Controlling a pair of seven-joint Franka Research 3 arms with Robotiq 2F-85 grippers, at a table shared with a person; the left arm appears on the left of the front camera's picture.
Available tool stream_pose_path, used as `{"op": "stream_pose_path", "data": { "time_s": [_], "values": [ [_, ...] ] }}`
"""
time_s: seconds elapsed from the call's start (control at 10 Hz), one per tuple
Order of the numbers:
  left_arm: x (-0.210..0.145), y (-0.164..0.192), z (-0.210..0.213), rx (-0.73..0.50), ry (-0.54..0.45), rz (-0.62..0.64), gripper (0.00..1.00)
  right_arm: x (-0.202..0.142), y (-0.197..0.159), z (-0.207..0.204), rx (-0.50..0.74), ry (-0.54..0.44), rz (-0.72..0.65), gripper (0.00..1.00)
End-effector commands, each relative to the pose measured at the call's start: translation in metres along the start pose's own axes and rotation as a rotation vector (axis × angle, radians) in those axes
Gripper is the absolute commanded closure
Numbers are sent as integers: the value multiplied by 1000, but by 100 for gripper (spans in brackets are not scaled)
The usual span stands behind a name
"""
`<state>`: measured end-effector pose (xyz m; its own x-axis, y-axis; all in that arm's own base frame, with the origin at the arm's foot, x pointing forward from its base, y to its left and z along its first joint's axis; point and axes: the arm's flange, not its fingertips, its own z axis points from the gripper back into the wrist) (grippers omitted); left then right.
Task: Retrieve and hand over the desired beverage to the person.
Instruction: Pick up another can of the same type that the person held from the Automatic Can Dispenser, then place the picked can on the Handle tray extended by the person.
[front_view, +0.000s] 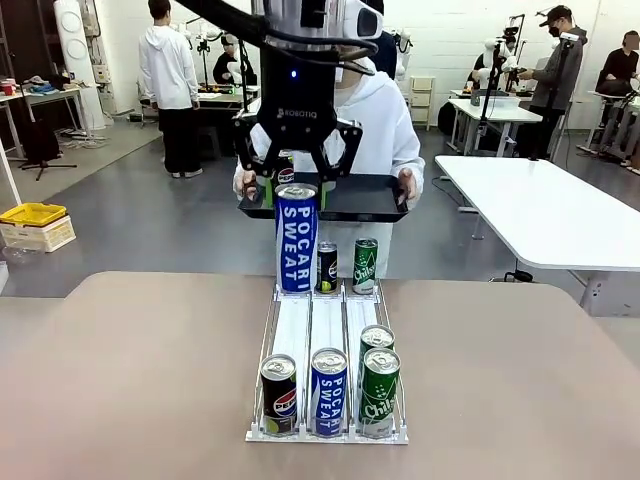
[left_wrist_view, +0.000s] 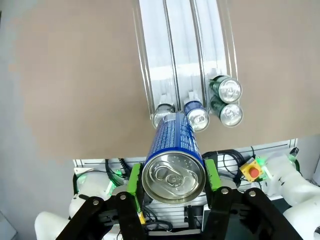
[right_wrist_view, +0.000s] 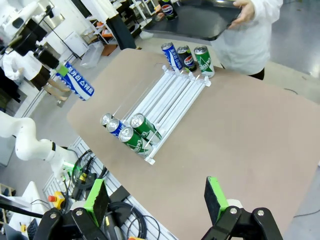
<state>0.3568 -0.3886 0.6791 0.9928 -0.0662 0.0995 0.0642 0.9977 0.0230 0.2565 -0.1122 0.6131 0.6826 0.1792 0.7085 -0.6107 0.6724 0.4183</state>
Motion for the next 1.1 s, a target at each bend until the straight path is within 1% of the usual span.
{"op": "stream_pose_path", "data": {
  "time_s": [0.0,0.1,0.2,1.0],
  "values": [
    [17,3,6,-23,-7,-35,62,0,0,-2,27,-17,13,0],
    [18,8,0,-46,-7,-52,62,0,0,-2,27,-17,13,0],
    [13,2,-2,-11,6,-8,62,0,0,-2,27,-17,13,0],
    [13,2,-2,-11,6,-8,62,0,0,-2,27,-17,13,0]
  ]
}}
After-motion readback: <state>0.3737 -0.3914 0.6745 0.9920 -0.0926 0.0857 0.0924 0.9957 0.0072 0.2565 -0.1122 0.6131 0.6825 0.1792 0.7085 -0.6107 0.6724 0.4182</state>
